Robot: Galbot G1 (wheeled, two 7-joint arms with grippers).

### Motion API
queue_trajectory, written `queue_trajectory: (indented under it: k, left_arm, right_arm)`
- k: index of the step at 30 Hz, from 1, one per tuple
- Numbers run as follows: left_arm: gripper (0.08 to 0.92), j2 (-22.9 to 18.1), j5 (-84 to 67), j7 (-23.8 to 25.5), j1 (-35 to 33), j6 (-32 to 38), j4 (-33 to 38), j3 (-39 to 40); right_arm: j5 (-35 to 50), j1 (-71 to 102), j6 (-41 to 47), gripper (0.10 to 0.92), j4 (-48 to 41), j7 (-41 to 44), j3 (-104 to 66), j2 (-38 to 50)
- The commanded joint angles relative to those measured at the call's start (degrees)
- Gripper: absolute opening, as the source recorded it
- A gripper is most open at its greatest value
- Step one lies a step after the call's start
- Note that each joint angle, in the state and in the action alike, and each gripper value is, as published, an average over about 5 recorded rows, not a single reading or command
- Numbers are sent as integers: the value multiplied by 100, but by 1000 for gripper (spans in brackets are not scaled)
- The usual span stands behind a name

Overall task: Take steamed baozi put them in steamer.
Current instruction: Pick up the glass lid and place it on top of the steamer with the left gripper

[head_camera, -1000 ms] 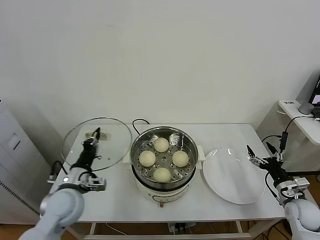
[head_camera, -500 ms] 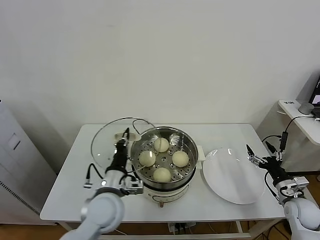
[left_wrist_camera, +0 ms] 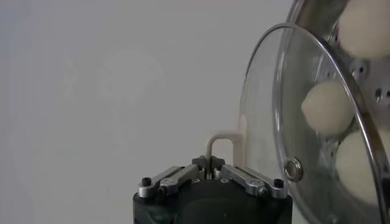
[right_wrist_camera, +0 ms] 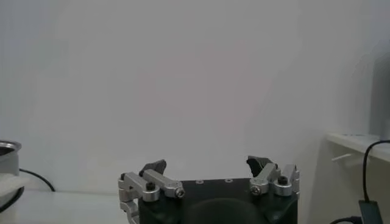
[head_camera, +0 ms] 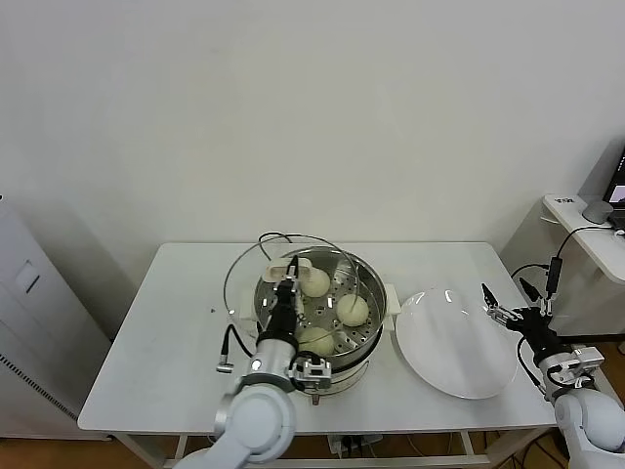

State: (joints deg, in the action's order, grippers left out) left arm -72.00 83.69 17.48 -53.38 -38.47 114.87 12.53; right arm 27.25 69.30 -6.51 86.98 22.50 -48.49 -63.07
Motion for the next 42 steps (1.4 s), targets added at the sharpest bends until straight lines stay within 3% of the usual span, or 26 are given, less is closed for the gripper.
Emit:
queue_trajectory:
  k: [1, 42]
  left_arm:
    - [106, -327, 185, -24, 119, -25, -310, 363]
    - [106, -620, -22, -407, 151, 128, -1100, 315]
  right_arm:
    - [11, 8, -6, 823, 3, 11, -29, 8]
    - [39, 126, -55, 823, -36, 114, -218, -25]
